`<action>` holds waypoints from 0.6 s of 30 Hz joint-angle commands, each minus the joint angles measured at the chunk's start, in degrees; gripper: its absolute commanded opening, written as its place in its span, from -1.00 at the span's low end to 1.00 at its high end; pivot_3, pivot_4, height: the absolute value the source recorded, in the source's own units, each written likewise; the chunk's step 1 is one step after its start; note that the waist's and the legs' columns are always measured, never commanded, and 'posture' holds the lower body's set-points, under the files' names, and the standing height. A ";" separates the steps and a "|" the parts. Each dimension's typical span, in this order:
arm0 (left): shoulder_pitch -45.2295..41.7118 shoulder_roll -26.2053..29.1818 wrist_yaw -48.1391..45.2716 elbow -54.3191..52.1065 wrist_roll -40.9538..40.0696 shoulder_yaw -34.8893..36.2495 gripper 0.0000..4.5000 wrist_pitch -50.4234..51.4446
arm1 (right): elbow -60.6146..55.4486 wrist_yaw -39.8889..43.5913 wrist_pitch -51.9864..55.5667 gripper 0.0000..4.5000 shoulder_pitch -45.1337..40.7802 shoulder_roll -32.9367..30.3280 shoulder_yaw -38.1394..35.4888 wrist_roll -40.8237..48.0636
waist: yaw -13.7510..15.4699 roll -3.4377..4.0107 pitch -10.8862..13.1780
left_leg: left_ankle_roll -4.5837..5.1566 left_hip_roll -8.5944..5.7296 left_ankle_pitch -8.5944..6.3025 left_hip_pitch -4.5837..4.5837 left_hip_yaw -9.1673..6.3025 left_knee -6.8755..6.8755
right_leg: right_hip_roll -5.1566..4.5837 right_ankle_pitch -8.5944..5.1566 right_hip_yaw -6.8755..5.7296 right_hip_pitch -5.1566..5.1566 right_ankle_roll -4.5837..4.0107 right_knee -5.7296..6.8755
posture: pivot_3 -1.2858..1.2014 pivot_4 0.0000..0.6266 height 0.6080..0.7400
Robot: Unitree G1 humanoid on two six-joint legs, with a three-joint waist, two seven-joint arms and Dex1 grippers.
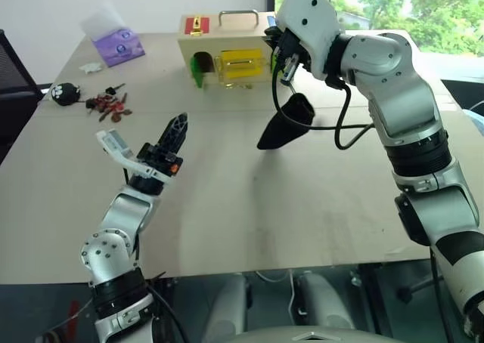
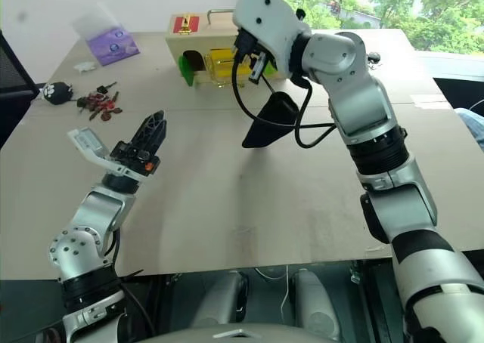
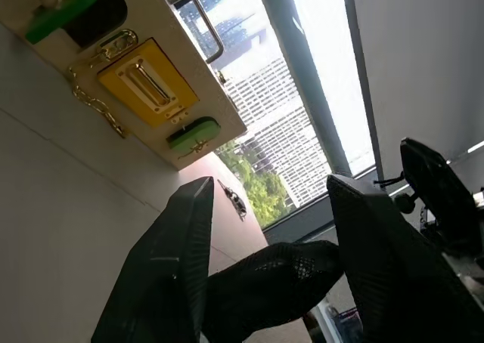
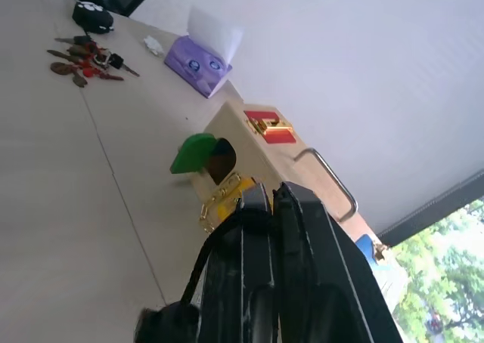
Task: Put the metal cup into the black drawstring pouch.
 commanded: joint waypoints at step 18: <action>-23.81 7.02 -21.05 2.07 27.24 -23.64 0.13 -7.64 | -12.06 10.59 -2.95 -1.00 0.42 -6.18 2.93 -3.05 | -0.17 0.04 0.03 | -0.01 0.01 0.01 0.02 -0.02 -0.03 | 0.05 0.00 -0.02 -0.01 0.00 0.03 | 0.03 -0.52 1.00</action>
